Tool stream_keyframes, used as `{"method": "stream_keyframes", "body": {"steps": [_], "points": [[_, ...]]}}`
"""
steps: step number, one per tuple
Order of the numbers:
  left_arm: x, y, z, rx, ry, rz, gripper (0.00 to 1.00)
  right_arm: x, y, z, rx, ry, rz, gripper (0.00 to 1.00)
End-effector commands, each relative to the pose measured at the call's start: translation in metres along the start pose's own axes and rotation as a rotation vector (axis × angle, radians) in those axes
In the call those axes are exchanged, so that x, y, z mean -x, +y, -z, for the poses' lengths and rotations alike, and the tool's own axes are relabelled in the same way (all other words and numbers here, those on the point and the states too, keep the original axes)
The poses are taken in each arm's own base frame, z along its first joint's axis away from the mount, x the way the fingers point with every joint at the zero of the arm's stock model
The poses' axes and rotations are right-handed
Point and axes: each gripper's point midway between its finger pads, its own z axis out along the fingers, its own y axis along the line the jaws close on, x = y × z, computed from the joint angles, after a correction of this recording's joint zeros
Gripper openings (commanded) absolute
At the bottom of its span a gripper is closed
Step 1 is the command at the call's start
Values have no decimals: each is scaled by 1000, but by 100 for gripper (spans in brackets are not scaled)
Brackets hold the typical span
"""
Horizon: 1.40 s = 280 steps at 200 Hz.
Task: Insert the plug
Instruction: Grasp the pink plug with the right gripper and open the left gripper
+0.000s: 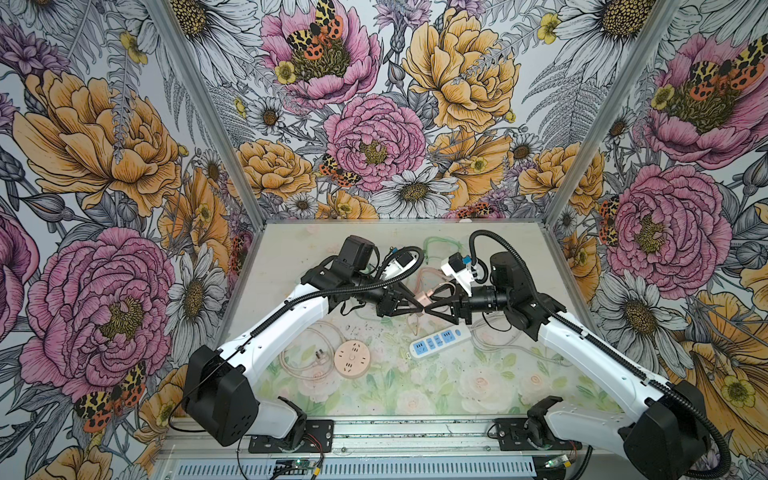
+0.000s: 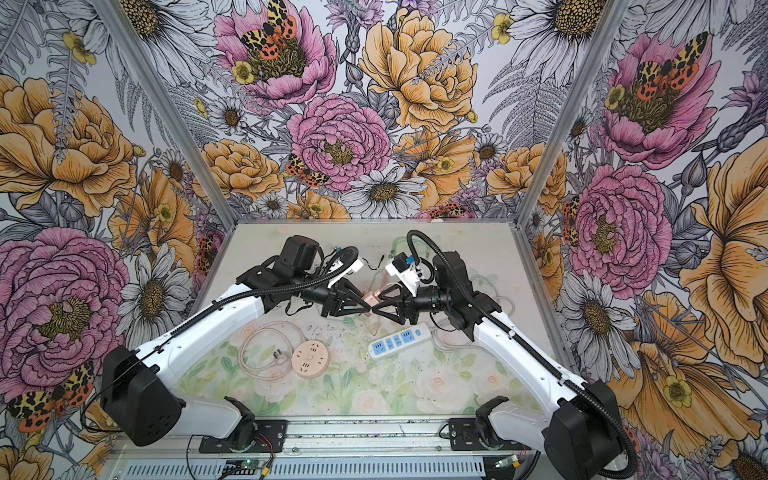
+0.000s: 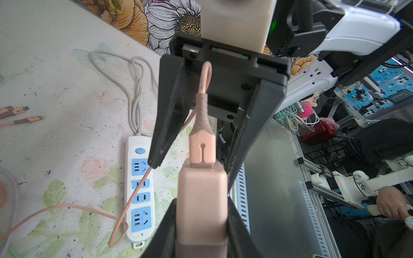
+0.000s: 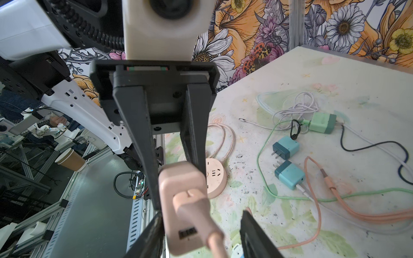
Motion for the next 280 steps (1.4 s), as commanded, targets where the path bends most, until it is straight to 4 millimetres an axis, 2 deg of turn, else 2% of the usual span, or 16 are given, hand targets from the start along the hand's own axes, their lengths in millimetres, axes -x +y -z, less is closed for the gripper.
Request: {"method": "stream_keyframes", "body": {"steps": [1, 55, 102, 117, 150, 164, 189, 206, 248, 280], "points": [[8, -20, -1, -79, -15, -62, 13, 16, 11, 3, 22, -30, 67, 52], [6, -23, -6, -99, -6, -74, 13, 12, 14, 2, 38, -22, 62, 48], [4, -19, -11, -109, 5, -65, 13, 11, 14, 0, 50, -17, 60, 39], [5, -17, -12, -104, 6, -68, 15, 10, 16, -1, 59, -16, 65, 31], [7, -13, -10, -51, 4, -83, 25, 8, 10, 0, 18, -15, 75, 0], [9, -10, -6, -6, 0, -94, 33, 7, 6, 1, -12, -17, 78, 0], [10, -10, 1, 37, -10, -106, 35, 6, 0, 4, -71, -21, 91, 0], [10, -6, 6, 88, -17, -98, 46, 7, -6, 7, -123, -29, 102, 0], [4, 13, 38, 323, -56, -78, 53, 15, -41, 33, -370, -69, 84, 0], [-7, 12, 62, 425, -98, -69, 57, 13, -76, 61, -560, -91, -5, 0]]}}
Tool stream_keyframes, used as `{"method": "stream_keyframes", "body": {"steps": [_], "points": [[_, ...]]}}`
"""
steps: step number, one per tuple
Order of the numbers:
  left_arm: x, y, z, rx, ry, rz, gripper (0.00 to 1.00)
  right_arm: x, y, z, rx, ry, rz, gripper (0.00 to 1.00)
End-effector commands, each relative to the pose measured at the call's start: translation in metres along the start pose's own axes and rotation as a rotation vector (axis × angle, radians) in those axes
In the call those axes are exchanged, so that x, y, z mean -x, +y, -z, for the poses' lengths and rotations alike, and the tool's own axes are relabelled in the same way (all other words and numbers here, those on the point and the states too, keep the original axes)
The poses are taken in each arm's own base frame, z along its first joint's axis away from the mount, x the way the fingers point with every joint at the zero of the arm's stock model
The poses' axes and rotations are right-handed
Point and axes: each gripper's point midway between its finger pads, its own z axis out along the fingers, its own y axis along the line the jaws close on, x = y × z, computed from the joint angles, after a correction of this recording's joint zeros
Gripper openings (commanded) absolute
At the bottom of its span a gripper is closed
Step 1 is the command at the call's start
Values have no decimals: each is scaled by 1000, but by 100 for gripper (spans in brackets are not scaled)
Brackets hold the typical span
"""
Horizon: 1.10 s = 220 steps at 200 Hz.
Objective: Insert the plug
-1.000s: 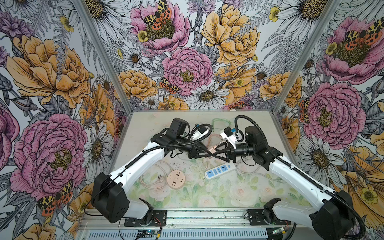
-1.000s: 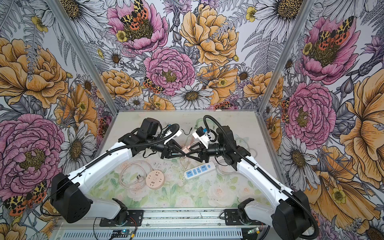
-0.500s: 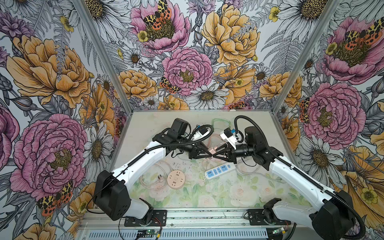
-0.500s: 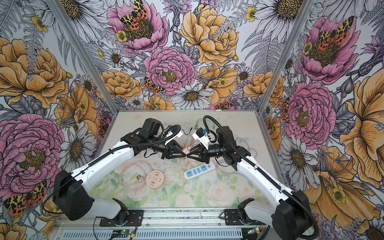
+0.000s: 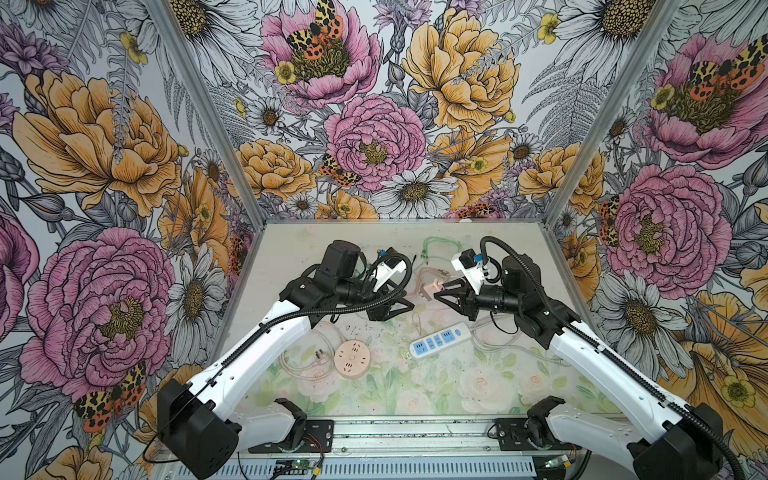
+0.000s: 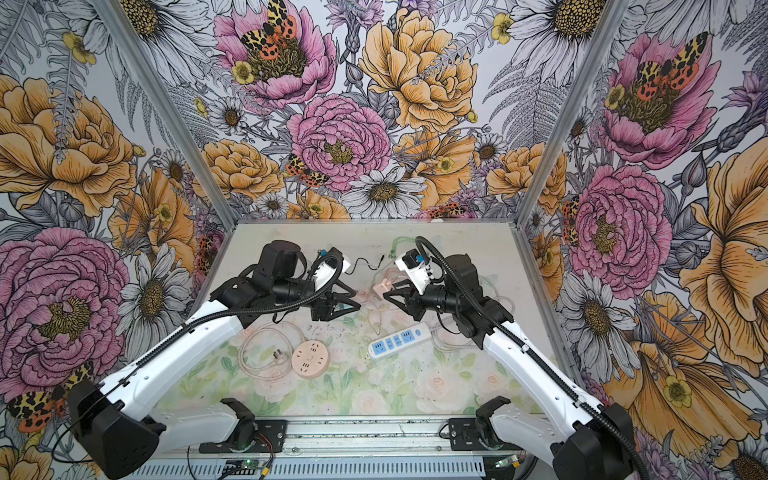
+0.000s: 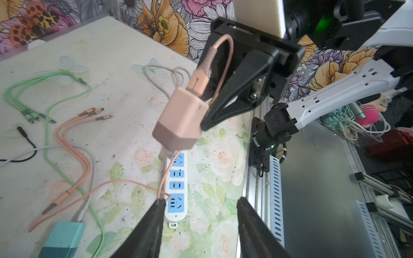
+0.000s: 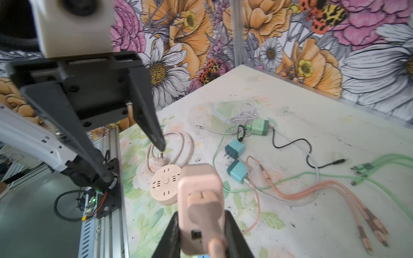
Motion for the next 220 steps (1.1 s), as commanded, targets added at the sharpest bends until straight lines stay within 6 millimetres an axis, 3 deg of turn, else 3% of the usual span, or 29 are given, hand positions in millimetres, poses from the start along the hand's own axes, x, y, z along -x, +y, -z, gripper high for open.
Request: {"method": "stream_keyframes", "body": {"steps": [1, 23, 49, 88, 133, 184, 220], "points": [[-6, 13, 16, 126, -24, 22, 57, 0, -38, 13, -197, -16, -51, 0], [-16, 11, 19, 128, -21, 49, 59, 1, -57, 22, -280, -22, -100, 0], [-32, 9, 6, 92, 17, 114, 58, 9, -71, 29, -353, -40, -130, 0], [-45, 12, -30, 52, 31, 203, 55, 18, -92, 42, -483, -59, -190, 0], [-58, 18, -67, 28, 35, 290, 47, 11, -104, 52, -585, -46, -246, 0], [-43, 9, -121, -85, -67, 334, 40, 16, -108, 56, -613, -72, -338, 0], [-46, 5, -163, -123, -14, 346, 34, -3, -116, 64, -694, -14, -424, 0]]}}
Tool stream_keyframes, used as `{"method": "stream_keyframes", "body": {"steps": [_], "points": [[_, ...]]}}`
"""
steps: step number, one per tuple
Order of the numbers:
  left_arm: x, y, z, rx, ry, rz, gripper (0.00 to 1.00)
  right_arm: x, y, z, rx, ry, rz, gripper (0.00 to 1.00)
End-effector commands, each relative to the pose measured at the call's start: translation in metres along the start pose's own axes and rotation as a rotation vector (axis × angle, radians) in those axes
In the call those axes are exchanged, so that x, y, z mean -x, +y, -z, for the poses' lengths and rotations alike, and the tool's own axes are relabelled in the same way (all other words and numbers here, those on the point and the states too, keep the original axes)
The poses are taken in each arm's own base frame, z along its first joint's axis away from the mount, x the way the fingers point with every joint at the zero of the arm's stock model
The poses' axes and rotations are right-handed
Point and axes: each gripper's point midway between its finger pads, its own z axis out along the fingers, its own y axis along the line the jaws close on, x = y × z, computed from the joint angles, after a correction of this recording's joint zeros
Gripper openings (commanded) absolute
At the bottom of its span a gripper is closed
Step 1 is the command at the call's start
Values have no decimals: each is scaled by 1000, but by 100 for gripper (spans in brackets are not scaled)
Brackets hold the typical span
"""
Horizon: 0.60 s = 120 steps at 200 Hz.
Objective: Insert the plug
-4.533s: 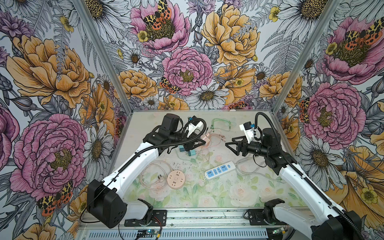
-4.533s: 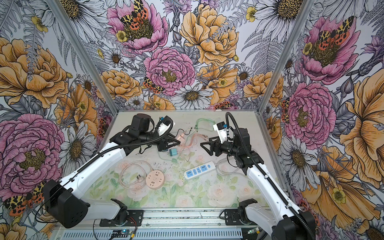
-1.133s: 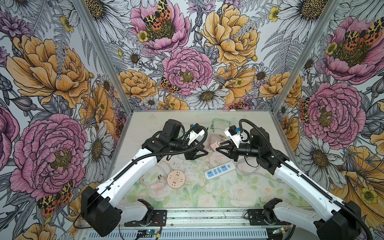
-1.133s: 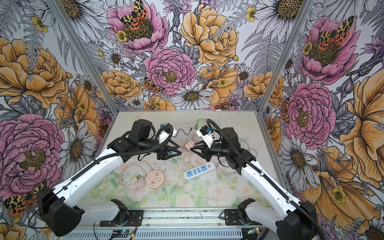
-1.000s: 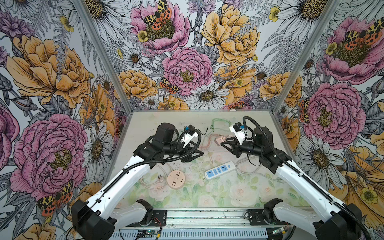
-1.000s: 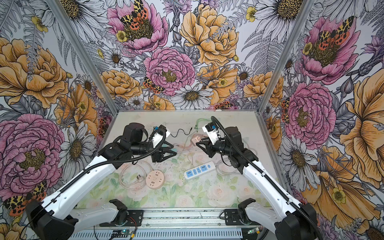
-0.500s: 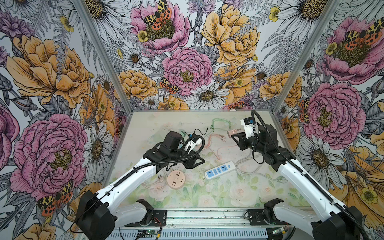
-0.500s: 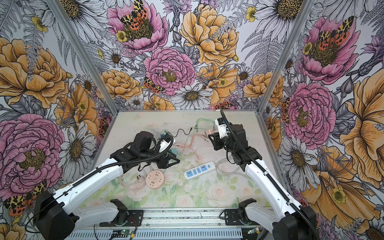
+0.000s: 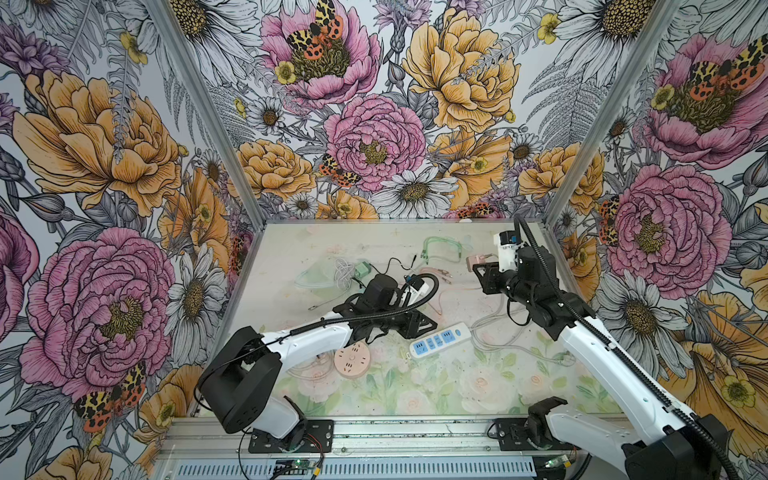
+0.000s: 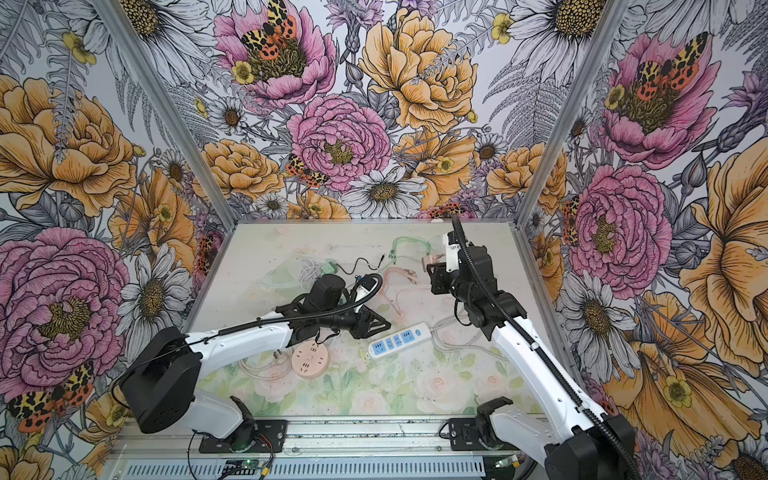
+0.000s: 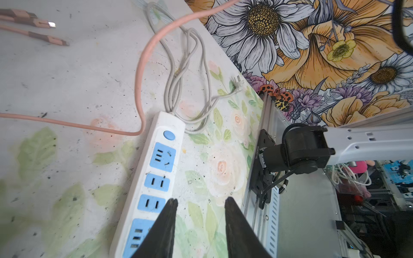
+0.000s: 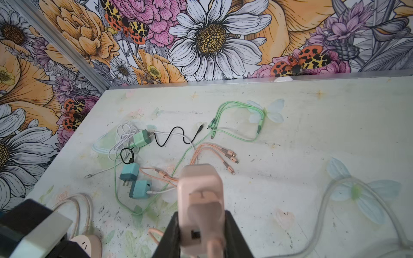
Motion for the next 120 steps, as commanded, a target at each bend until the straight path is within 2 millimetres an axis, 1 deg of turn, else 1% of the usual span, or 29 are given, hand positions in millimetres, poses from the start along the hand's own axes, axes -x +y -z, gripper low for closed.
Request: {"method": "stream_keyframes", "body": {"steps": [1, 22, 44, 58, 65, 67, 69, 85, 99, 120], "points": [[29, -18, -18, -66, -70, -28, 34, 3, -14, 5, -86, 9, -67, 0], [36, -14, -33, -96, -100, 7, 31, -6, -20, 6, -118, 30, -85, 0], [47, -11, -43, -139, -162, 34, 31, -10, -20, 6, -114, 34, -116, 0], [53, -5, -51, -146, -180, 59, 30, -11, -19, 5, -108, 39, -146, 0], [60, -5, -52, -142, -195, 58, 31, -12, -18, 4, -104, 44, -162, 0], [54, 4, -59, -128, -179, 75, 30, -12, -18, 4, -104, 44, -165, 0], [53, 8, -62, -119, -176, 82, 30, -13, -18, 3, -103, 45, -170, 0], [58, 25, -69, -74, -201, 103, 29, -16, -18, 3, -113, 54, -198, 0], [66, 42, -67, -28, -236, 126, 28, -19, -21, 5, -137, 58, -214, 0], [80, 68, -53, 37, -291, 161, 27, -28, -27, 9, -188, 67, -239, 0]]}}
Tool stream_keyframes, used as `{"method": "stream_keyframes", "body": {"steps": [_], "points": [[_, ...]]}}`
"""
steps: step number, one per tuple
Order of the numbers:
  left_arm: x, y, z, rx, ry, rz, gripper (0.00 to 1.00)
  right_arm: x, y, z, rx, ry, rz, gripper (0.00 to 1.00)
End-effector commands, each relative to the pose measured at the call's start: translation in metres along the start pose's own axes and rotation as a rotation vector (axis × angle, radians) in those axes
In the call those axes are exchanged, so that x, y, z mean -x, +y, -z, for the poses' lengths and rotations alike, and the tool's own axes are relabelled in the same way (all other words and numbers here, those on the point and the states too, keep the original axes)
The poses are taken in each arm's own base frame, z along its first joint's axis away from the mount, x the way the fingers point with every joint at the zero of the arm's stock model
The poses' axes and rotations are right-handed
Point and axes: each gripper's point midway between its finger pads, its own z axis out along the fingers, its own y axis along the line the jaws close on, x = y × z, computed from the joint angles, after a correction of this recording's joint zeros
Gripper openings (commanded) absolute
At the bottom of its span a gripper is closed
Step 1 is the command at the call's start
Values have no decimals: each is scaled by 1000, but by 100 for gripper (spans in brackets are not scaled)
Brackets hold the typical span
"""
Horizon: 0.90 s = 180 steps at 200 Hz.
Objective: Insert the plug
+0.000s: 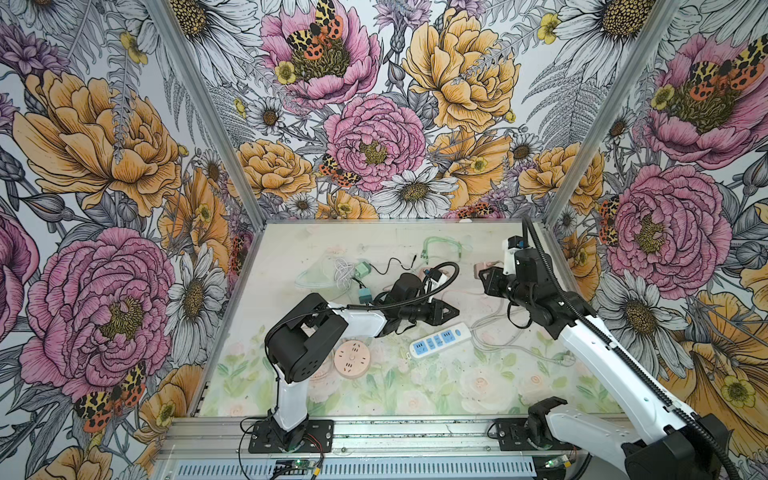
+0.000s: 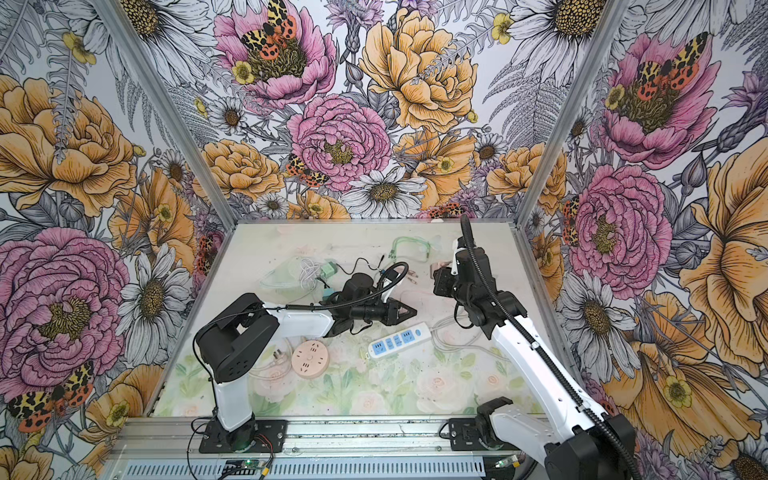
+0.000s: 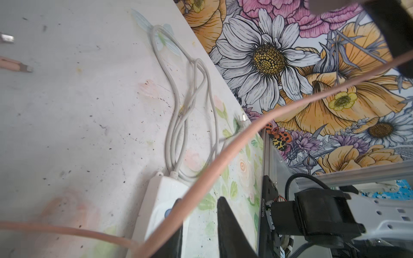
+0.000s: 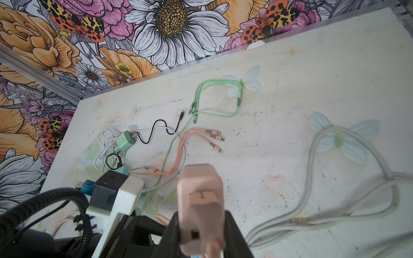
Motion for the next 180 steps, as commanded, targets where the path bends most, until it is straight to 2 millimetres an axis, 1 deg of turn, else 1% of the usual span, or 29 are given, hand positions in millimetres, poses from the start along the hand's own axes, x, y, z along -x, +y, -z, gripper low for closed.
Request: {"method": "stream_keyframes", "body": {"steps": [1, 18, 30, 59, 77, 94, 118, 136, 160, 180], "points": [[47, 16, 14, 54, -151, 11, 28, -4, -9, 5, -63, -11, -57, 0], [59, 25, 22, 72, -180, 16, 27, -11, -17, 3, -118, -4, -80, 0], [66, 27, 26, 82, -200, 9, 27, -18, -22, 0, -158, 8, -105, 0], [73, 31, 26, 102, -197, -4, 28, -43, -21, -11, -213, 94, -130, 0], [71, 34, 23, 111, -190, -6, 28, -54, -19, -16, -250, 126, -122, 0], [70, 36, 22, 111, -184, -6, 28, -62, -18, -18, -267, 144, -153, 0], [64, 33, 22, 105, -172, -16, 29, -62, -17, -16, -280, 126, -190, 0], [60, 34, 26, 116, -168, -17, 30, -64, -15, -17, -289, 130, -208, 0], [50, 40, 32, 156, -135, -24, 30, -73, -12, -22, -313, 167, -230, 0], [44, 38, 40, 164, -127, -37, 30, -80, -9, -27, -343, 191, -244, 0]]}}
